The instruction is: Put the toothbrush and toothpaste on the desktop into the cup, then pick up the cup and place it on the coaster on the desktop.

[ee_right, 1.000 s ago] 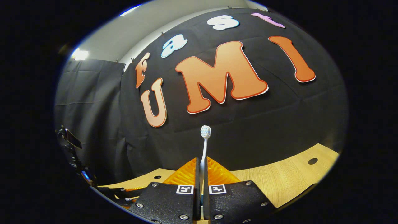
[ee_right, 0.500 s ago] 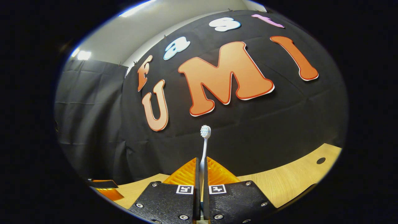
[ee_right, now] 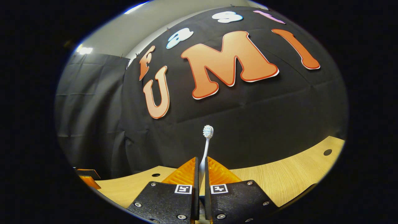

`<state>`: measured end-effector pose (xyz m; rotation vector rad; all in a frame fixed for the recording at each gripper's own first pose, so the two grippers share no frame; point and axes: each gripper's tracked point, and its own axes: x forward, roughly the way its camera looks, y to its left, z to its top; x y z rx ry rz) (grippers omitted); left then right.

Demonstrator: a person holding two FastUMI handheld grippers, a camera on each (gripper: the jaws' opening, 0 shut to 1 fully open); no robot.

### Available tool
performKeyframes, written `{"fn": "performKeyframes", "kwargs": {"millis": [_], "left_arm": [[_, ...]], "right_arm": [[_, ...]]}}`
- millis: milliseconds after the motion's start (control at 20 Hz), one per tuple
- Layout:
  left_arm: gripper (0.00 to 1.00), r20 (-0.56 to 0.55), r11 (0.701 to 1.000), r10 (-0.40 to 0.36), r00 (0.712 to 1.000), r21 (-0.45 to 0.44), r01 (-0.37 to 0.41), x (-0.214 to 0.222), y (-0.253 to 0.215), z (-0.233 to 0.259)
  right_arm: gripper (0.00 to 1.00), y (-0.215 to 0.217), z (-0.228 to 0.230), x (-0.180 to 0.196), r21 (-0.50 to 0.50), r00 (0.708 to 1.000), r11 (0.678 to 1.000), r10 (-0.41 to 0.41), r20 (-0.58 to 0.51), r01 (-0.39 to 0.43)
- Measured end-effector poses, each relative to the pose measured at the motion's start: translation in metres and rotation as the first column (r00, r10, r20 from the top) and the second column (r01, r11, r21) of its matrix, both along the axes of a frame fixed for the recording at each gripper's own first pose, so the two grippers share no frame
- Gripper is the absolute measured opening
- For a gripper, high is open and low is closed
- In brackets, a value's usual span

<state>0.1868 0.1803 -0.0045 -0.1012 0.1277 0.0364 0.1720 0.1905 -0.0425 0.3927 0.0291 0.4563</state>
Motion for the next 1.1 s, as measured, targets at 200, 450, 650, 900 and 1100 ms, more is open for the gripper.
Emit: {"fn": "performKeyframes", "kwargs": {"millis": [200,450,650,900,1100], "left_arm": [[0.93,-0.028,1.0,-0.001,1.0,-0.018,0.001,0.0,-0.005,-0.009],[0.93,-0.055,0.999,-0.023,0.998,-0.029,0.022,0.004,-0.024,-0.005],[0.93,-0.132,0.997,-0.062,0.989,-0.057,0.054,0.012,-0.04,-0.009],[0.92,-0.218,0.992,-0.123,0.968,-0.051,0.115,0.028,-0.062,-0.001],[0.94,-0.306,0.989,-0.147,0.941,-0.022,0.147,0.047,-0.072,0.001]], "right_arm": [[0.11,-0.002,0.005,-0.015,-0.042,0.999,0.998,0.052,-0.001,-0.052],[0.27,-0.028,0.033,-0.036,-0.052,0.998,0.997,0.05,0.034,-0.048],[0.75,-0.044,0.046,-0.076,-0.039,0.994,0.994,0.107,-0.006,-0.107],[0.95,-0.089,0.06,-0.104,-0.143,0.997,0.989,0.045,0.058,-0.036],[0.97,-0.116,0.056,-0.125,-0.179,0.998,0.984,0.036,0.06,-0.024]]}}
